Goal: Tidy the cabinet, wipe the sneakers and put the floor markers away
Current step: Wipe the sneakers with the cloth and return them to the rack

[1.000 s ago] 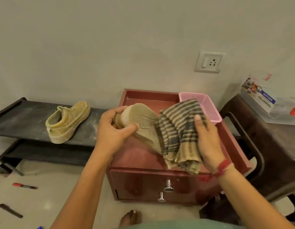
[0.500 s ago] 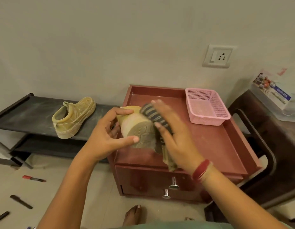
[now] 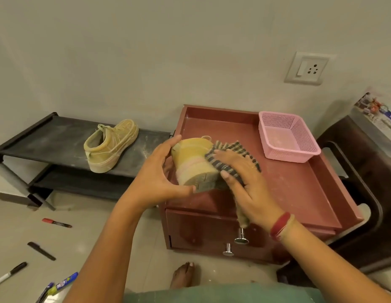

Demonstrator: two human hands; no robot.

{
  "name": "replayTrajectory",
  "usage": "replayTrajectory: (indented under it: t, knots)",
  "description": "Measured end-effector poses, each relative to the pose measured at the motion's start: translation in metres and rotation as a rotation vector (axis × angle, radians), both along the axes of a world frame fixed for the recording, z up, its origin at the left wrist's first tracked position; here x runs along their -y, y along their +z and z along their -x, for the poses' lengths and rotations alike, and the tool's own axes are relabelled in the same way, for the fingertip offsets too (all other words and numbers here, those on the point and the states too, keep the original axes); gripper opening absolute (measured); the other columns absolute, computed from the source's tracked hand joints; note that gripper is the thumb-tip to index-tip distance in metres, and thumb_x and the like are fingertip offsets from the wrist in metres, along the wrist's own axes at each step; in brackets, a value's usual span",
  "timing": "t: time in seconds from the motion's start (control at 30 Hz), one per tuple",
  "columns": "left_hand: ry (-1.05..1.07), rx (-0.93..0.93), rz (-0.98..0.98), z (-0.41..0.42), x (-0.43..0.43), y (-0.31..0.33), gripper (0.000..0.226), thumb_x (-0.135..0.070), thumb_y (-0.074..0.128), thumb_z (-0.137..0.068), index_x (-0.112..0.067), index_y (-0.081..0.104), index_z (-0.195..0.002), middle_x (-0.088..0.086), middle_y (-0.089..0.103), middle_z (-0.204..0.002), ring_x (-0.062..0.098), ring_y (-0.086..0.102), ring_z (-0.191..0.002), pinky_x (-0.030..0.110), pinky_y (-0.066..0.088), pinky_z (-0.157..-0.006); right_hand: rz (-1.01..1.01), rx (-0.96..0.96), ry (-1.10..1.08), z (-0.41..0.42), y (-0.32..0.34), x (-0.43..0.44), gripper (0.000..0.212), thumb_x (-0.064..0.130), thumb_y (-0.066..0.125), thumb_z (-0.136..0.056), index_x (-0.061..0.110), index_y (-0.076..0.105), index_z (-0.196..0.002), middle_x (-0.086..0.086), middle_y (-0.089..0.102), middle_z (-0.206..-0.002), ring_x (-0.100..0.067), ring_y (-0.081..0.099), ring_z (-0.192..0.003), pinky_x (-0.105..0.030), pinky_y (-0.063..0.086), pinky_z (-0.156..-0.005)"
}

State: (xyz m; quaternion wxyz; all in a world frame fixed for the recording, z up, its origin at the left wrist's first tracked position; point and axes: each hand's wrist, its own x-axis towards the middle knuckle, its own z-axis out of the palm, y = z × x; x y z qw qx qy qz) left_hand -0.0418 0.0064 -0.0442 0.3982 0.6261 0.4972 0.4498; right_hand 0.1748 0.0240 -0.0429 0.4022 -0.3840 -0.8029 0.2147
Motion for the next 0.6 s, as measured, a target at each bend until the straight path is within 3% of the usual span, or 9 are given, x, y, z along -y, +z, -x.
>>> replayTrajectory:
  t: [0.13,0.2,0.3,0.47,0.6]
  knots:
    - [0.031,-0.048,-0.041,-0.002,0.000,0.000,0.109,-0.039,0.084,-0.045,-0.026,0.038,-0.143,-0.005,0.046,-0.138,-0.005,0.050,-0.121,0.017,0.044,-0.099,-0.079,0.163,0.125,0.013,-0.002,0.016,0.037,0.041,0.036,-0.095,0.041,0.041,-0.133,0.020,0.037,-0.144,-0.007,0.021,-0.141,-0.052,0.012,-0.115]
    - [0.066,-0.094,-0.047,-0.001,0.002,-0.003,0.110,-0.047,0.085,-0.044,-0.028,0.039,-0.142,-0.010,0.044,-0.138,-0.011,0.045,-0.121,0.018,0.042,-0.103,-0.008,0.140,0.078,0.008,-0.003,0.005,0.039,0.043,0.035,-0.094,0.044,0.039,-0.133,0.022,0.037,-0.143,-0.003,0.022,-0.140,-0.050,0.013,-0.116]
    - [0.094,-0.110,-0.055,-0.004,0.003,-0.003,0.111,-0.049,0.083,-0.044,-0.027,0.038,-0.143,-0.015,0.041,-0.134,-0.022,0.041,-0.115,0.005,0.040,-0.094,0.083,0.083,-0.066,0.003,-0.001,-0.004,0.039,0.048,0.033,-0.093,0.045,0.042,-0.130,0.019,0.042,-0.141,-0.004,0.028,-0.137,-0.053,0.016,-0.114]
    - [0.106,-0.182,-0.101,-0.007,0.001,-0.004,0.105,-0.045,0.082,-0.047,-0.025,0.040,-0.141,-0.013,0.043,-0.129,-0.021,0.045,-0.109,-0.001,0.039,-0.083,-0.039,0.202,0.093,0.014,-0.007,0.011,0.037,0.043,0.035,-0.095,0.043,0.042,-0.132,0.020,0.036,-0.145,-0.005,0.020,-0.140,-0.046,0.011,-0.116]
    - [0.102,-0.185,-0.064,-0.004,0.001,-0.006,0.106,-0.049,0.080,-0.046,-0.033,0.035,-0.140,-0.024,0.038,-0.128,-0.024,0.041,-0.110,-0.001,0.039,-0.083,0.073,0.141,-0.088,0.000,-0.007,-0.007,0.037,0.050,0.031,-0.093,0.050,0.038,-0.130,0.022,0.038,-0.140,-0.004,0.025,-0.138,-0.052,0.018,-0.114]
